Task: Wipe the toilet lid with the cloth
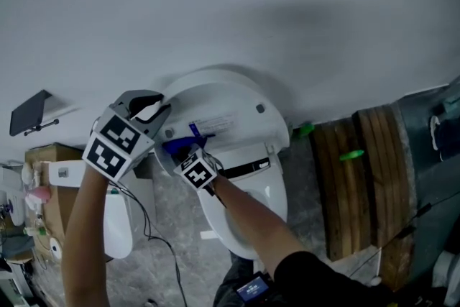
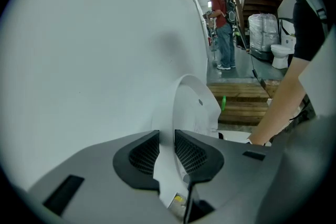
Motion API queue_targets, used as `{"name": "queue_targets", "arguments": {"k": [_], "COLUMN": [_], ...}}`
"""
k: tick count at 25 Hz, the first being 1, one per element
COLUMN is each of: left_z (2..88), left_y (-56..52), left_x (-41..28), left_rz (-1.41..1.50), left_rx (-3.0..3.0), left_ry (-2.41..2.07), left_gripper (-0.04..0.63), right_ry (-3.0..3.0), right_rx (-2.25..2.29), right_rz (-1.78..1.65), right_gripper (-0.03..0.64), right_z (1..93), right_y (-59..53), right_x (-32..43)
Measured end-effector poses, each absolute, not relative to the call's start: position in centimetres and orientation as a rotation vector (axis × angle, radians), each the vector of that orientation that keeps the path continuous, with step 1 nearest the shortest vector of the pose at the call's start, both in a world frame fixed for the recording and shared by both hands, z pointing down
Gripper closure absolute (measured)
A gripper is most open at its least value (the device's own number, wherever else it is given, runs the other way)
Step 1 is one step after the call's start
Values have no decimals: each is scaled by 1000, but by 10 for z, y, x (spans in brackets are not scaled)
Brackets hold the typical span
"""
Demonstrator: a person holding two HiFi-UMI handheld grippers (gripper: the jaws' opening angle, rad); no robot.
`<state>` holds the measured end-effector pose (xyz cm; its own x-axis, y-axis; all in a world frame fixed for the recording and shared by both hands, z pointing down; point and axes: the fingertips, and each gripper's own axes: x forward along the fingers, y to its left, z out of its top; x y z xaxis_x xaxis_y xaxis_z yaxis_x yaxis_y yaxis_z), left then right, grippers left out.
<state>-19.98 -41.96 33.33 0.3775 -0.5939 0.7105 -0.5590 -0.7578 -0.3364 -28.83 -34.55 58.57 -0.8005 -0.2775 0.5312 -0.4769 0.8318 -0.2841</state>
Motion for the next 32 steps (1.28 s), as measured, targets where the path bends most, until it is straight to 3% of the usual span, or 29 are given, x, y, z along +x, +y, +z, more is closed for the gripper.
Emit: {"name": "queue_targets", "arguments": {"k": [16,32], "left_z": [334,335], "left_y": [-427,-432], "left_x": [-204,-203], "left_rz": [-1331,-1301], "left_rx": [-2541,-2550], "left_ry": [1134,1237], "left_gripper": [502,506], "right_ry": [-2341,-2182], "right_rx": [602,823], "right_rz": [614,687], "right_gripper": [549,549], "right_z": [695,689], "right_y": [-348,-384], "right_x": [-215,-66]}}
